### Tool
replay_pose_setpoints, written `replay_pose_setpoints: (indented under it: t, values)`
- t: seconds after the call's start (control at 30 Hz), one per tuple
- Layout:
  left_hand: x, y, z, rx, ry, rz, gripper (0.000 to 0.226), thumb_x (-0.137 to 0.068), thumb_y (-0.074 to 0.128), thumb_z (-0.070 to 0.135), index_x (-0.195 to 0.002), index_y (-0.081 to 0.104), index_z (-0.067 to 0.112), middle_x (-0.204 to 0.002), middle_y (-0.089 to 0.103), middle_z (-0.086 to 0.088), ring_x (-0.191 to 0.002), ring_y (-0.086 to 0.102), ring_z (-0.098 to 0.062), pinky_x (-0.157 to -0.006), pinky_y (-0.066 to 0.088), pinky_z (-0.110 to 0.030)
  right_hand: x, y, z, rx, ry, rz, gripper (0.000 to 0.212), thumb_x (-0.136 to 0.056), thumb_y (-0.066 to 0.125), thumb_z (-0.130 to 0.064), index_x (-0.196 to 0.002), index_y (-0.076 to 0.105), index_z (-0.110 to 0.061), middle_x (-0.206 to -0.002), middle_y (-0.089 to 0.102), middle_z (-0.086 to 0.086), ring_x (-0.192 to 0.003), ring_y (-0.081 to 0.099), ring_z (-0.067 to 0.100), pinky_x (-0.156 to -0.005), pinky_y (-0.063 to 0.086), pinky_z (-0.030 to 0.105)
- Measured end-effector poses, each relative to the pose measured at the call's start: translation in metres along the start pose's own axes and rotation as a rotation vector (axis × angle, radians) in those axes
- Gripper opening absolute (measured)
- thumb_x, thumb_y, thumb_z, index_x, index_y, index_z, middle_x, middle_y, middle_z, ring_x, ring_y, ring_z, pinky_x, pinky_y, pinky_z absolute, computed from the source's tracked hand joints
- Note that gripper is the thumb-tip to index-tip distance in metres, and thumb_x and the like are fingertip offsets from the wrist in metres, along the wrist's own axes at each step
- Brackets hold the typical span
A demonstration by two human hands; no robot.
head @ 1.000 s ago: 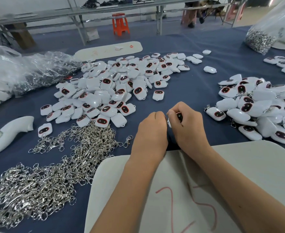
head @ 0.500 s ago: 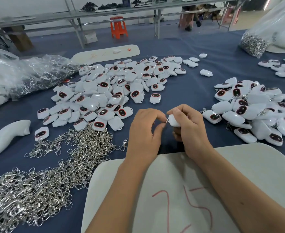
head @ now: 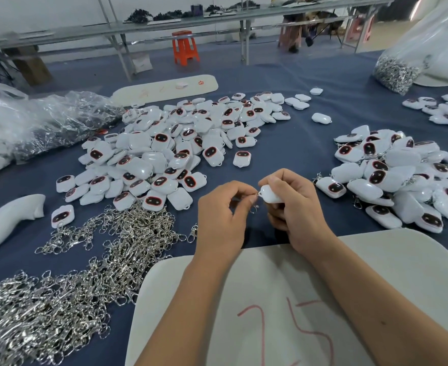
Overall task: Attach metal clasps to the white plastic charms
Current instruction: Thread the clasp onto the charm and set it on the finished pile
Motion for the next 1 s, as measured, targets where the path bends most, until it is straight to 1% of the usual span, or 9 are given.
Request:
replay_pose_setpoints:
  t: [0.17,0.3,0.37,0.43,0.5,0.6,0.73,0.87,1.0]
  values:
    - [-0.001,0.0,0.004,-0.354,0.083,-0.02,0.013,-0.089,0.066,0.002,-0.084,0.073,0.013,-0.078,0.069,0.001,-0.081,0.06,-0.025,-0.075,0.047,-0.043,0.004,0.004,-0.004,0.292,-0.099,0.028,0.016,-0.09,0.05,-0.019,-0.091,0.061,-0.008,-0.068,0.057,-0.006,-0.053,0.041,0.012,-0.049,0.034,0.021]
    - [0.0,0.008,0.01,-0.648,0.083,-0.075,0.013,-0.082,0.061,-0.006,-0.081,0.065,0.006,-0.08,0.064,-0.014,-0.078,0.046,-0.029,-0.064,0.022,-0.038,0.011,0.015,-0.005,0.702,-0.287,0.038,0.013,-0.101,0.046,-0.011,-0.091,0.051,-0.017,-0.07,0.06,-0.002,-0.068,0.054,0.016,-0.063,0.041,0.033]
    - [0.002,0.007,0.012,-0.694,0.071,-0.029,0.017,-0.081,0.062,-0.007,-0.074,0.061,0.009,-0.075,0.062,-0.014,-0.071,0.037,-0.025,-0.062,0.012,-0.036,0.013,0.019,-0.004,0.818,-0.348,0.026,0.011,-0.101,0.044,-0.015,-0.092,0.047,-0.019,-0.067,0.057,-0.004,-0.07,0.054,0.015,-0.062,0.039,0.027]
    - [0.002,0.004,0.008,-0.583,0.016,0.018,0.014,-0.087,0.063,0.001,-0.08,0.067,0.012,-0.078,0.066,-0.008,-0.074,0.05,-0.024,-0.064,0.026,-0.033,0.01,0.018,-0.004,0.703,-0.322,0.045,0.009,-0.099,0.043,-0.02,-0.092,0.048,-0.02,-0.071,0.059,-0.008,-0.067,0.053,0.012,-0.059,0.039,0.025]
    - [0.004,0.002,0.005,-0.199,-0.096,0.105,0.014,-0.088,0.068,0.004,-0.084,0.072,0.017,-0.077,0.071,0.004,-0.075,0.063,-0.014,-0.07,0.046,-0.024,0.006,0.011,-0.002,0.36,-0.19,0.044,0.008,-0.097,0.046,-0.023,-0.091,0.051,-0.022,-0.07,0.057,-0.009,-0.056,0.045,0.011,-0.053,0.037,0.026]
    - [0.004,0.007,-0.001,0.264,-0.344,0.152,0.016,-0.09,0.07,0.001,-0.089,0.076,0.016,-0.075,0.073,0.002,-0.069,0.065,-0.009,-0.071,0.051,-0.02,0.003,0.004,0.001,0.031,-0.058,-0.019,0.005,-0.096,0.055,-0.025,-0.093,0.056,-0.021,-0.069,0.051,-0.003,-0.049,0.033,0.012,-0.044,0.027,0.024]
    - [0.004,0.015,-0.008,0.548,-0.577,0.035,0.013,-0.098,0.064,0.009,-0.094,0.077,0.011,-0.08,0.071,-0.006,-0.077,0.061,-0.017,-0.078,0.051,-0.031,0.001,0.003,0.0,-0.063,-0.061,-0.059,0.009,-0.097,0.061,-0.026,-0.098,0.064,-0.018,-0.071,0.047,0.006,-0.052,0.035,0.014,-0.044,0.034,0.025]
    - [0.003,0.011,-0.007,0.676,-0.603,-0.014,0.016,-0.1,0.061,0.011,-0.091,0.074,0.007,-0.084,0.071,-0.009,-0.077,0.06,-0.015,-0.073,0.051,-0.023,0.002,0.006,-0.001,-0.122,-0.083,-0.087,0.012,-0.099,0.06,-0.019,-0.105,0.061,-0.008,-0.078,0.05,0.014,-0.054,0.039,0.015,-0.046,0.039,0.026]
    - [0.003,0.009,-0.007,0.729,-0.608,-0.014,0.027,-0.1,0.059,0.009,-0.075,0.066,0.019,-0.073,0.062,0.0,-0.071,0.06,-0.011,-0.067,0.052,-0.02,0.003,0.008,0.0,-0.059,-0.098,-0.111,0.008,-0.101,0.06,-0.014,-0.103,0.061,-0.006,-0.075,0.051,0.016,-0.055,0.042,0.018,-0.048,0.042,0.029]
Point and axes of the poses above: each hand's wrist, its own x-axis away from the middle knuckle, its own y-axis out of the palm, z = x × y, the point moved 3 cm from there along -x, towards the middle knuckle
